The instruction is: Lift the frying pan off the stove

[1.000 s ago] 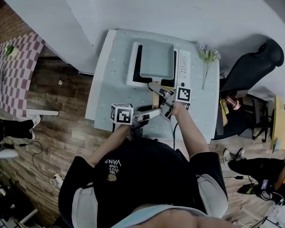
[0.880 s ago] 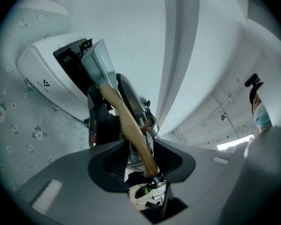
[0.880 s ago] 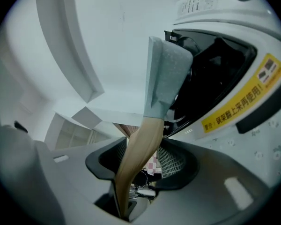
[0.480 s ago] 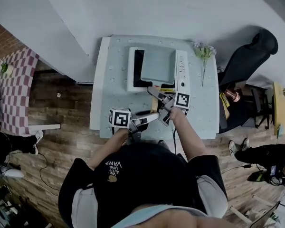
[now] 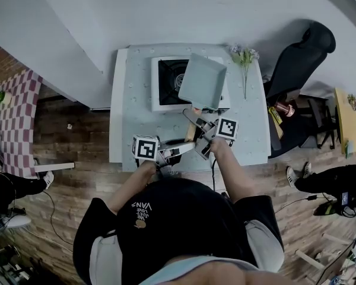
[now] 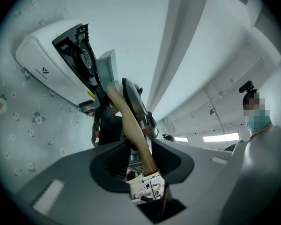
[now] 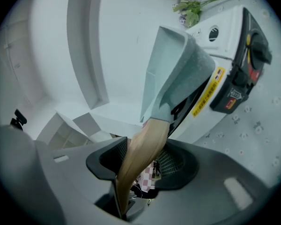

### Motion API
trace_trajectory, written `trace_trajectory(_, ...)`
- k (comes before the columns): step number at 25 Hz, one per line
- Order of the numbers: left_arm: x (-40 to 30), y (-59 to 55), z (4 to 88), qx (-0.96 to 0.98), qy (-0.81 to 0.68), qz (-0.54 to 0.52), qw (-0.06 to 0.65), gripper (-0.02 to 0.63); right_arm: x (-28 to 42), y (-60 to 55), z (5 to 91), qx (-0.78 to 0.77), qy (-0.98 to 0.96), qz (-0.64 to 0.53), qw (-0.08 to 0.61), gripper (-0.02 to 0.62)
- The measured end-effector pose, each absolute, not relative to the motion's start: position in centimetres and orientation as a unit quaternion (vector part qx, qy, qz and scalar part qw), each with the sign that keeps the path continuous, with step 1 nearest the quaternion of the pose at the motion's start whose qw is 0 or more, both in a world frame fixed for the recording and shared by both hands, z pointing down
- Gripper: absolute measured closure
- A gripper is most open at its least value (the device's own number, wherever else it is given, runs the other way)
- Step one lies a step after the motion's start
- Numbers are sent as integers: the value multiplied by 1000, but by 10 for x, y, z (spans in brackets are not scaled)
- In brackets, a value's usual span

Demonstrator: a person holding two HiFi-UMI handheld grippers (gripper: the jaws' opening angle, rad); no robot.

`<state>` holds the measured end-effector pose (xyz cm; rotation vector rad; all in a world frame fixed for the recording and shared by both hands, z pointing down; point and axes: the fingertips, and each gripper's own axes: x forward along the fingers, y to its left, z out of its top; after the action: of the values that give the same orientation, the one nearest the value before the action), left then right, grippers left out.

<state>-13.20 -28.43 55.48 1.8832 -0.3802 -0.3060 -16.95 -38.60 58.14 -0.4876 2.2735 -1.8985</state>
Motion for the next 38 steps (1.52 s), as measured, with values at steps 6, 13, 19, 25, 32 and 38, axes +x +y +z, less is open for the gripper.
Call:
trace_trajectory(6,-103,-259,550,809,-152,-127,554,476,-135,-363,572,-179,768,-612,69,399)
trace_trajectory(13,-56,-224,543,810,-141,-131,553,474,-85,-327,565,-190,764,-612,75,399)
trace_trajectory(19,-13,-185,541,812,-135,-125,553,474,-40,-289,565,-201,762,-611,76,397)
trace_trajectory(25,21,-150,542,812,-130,-127,554,474,-4,-253,568,-210,760,-610,75,397)
trace_trajectory(32,49,-111,550,808,-131,-124,560,474,25,-215,569,-208,756,-616,77,397)
trace_trajectory(38,53,-87,552,819,-117,-124,547,474,34,-191,573,-223,753,-614,84,397)
